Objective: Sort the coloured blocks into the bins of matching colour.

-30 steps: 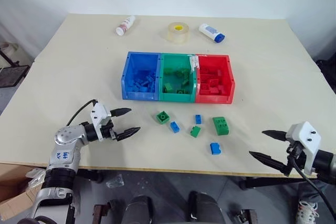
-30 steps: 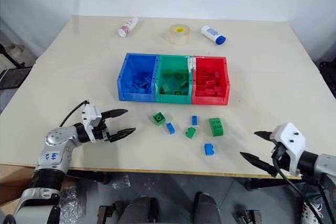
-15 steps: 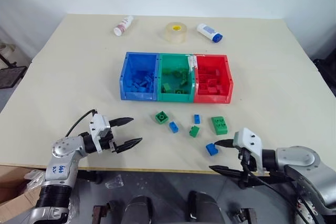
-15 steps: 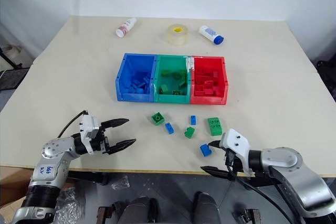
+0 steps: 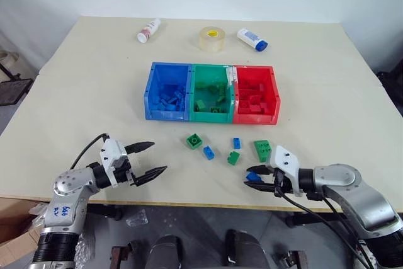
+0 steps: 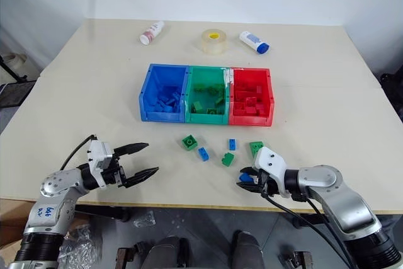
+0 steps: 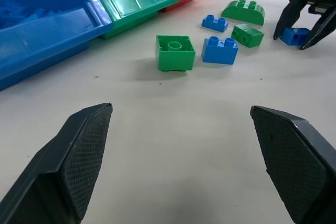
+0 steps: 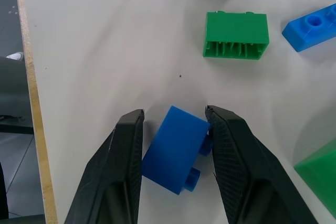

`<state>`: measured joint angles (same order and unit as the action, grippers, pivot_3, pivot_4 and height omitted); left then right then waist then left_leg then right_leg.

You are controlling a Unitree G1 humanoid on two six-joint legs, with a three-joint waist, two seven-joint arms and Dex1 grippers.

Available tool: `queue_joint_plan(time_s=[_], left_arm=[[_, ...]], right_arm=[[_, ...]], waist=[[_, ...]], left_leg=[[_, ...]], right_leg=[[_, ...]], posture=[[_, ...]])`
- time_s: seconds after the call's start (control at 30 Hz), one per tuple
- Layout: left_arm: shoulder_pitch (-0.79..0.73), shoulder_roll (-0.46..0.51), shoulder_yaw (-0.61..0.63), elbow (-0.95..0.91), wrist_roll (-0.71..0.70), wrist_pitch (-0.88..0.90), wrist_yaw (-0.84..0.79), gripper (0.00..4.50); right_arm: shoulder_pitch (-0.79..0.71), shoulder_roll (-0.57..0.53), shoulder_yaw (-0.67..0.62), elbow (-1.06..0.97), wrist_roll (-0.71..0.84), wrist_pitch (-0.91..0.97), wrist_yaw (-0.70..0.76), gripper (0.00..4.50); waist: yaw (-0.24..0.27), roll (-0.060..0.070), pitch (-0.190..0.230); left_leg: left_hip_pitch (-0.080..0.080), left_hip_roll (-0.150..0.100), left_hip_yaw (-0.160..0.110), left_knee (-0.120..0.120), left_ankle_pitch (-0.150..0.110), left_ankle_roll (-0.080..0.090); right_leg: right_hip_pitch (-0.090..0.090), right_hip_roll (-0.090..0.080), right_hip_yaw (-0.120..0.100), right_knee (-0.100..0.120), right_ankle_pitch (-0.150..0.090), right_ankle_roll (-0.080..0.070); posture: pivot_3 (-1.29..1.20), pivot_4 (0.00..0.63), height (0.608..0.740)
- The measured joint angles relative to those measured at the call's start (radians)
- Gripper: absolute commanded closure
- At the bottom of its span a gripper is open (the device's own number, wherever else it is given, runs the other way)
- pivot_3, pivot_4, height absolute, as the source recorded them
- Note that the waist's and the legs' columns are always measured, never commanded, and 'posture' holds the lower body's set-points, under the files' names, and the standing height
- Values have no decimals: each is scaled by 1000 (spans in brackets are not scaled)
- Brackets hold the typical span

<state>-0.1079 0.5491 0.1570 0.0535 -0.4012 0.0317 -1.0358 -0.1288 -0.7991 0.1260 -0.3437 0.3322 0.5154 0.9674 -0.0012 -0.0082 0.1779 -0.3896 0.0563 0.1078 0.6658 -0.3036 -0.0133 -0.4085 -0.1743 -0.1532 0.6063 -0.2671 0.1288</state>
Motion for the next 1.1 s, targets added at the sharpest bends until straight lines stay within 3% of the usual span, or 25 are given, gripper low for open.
queue_joint_plan(time_s=[0.23, 0.4, 0.67, 0.87, 1.1], left_arm=[[-23, -2, -1, 12, 0, -20, -3, 0], [-62, -10, -4, 60, 0, -60, -15, 0], [-91, -29, -22, 101, 4, -91, -22, 0], [-112, -43, -31, 110, 10, -101, -4, 0], [-121, -50, -33, 115, 12, -109, 7, 0]], right_arm=[[-75, 38, -36, -11, 52, 33, -12, 3030], [-314, 172, -23, 44, 70, 39, -46, 3030], [-679, 511, 101, 512, -78, -166, -132, 3030], [-924, 724, 101, 972, -182, -424, -240, 3030], [-996, 790, 55, 1179, -213, -588, -305, 739]], waist=[[-1, 0, 0], [-8, 0, 0], [-29, 0, 0], [-36, 0, 0], [-37, 0, 0]], left_leg=[[0, 2, 0, 0, 0, 0], [0, 6, 2, 1, -1, -3], [-1, 7, 3, 0, -1, -4], [-1, 7, 4, 0, 0, -5], [-1, 8, 6, -1, -1, -5]], right_leg=[[0, 1, 0, 0, 0, -1], [-2, 6, 1, 0, 0, -3], [-4, 7, 1, 1, 0, -3], [-5, 7, 2, 2, 0, -4], [-5, 7, 3, 2, 0, -4]], posture=[[0, 150, 740], [0, 150, 740], [0, 150, 740], [0, 150, 740], [0, 150, 740]])
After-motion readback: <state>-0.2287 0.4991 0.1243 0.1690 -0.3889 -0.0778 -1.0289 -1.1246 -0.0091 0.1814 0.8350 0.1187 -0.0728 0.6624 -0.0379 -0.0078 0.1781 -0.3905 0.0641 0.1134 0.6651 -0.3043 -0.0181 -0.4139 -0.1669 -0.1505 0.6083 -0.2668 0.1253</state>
